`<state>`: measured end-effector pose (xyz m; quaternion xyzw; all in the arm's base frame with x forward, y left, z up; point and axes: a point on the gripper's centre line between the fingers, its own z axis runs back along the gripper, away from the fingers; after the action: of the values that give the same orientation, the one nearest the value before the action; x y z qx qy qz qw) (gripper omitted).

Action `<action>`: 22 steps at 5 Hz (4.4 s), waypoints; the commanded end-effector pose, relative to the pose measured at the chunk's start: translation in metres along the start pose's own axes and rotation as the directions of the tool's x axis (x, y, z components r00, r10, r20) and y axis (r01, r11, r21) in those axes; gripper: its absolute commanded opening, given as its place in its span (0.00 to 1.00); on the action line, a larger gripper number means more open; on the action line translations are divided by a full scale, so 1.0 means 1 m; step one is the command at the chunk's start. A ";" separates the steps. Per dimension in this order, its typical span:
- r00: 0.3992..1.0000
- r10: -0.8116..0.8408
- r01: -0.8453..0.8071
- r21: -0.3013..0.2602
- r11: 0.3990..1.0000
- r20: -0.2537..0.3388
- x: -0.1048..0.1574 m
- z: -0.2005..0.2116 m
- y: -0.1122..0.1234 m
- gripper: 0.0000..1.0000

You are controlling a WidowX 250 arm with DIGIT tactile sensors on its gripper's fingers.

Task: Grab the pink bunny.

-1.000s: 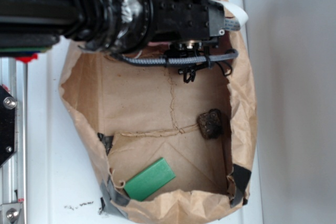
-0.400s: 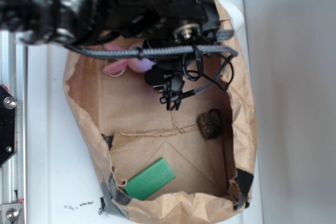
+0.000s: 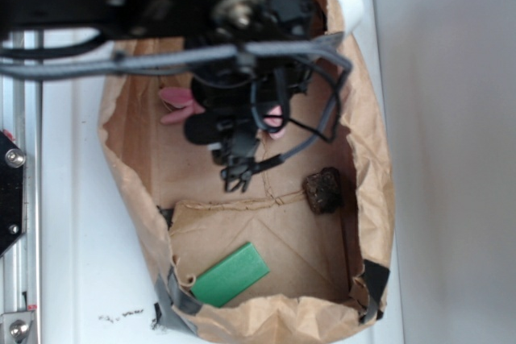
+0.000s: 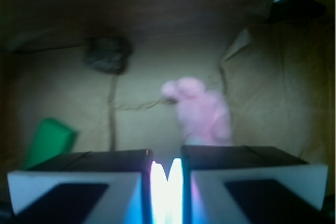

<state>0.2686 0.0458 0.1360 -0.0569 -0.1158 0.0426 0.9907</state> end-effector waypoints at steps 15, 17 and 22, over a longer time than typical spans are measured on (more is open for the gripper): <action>0.997 -0.068 0.063 0.100 0.993 0.048 0.000 -0.075 0.039 0.00; 0.996 -0.061 0.052 0.126 0.991 0.067 0.004 -0.061 0.042 0.00; 0.996 0.014 -0.022 0.085 0.996 0.089 0.016 0.057 0.003 0.00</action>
<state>0.2693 0.0509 0.1646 -0.0207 -0.1140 0.0671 0.9910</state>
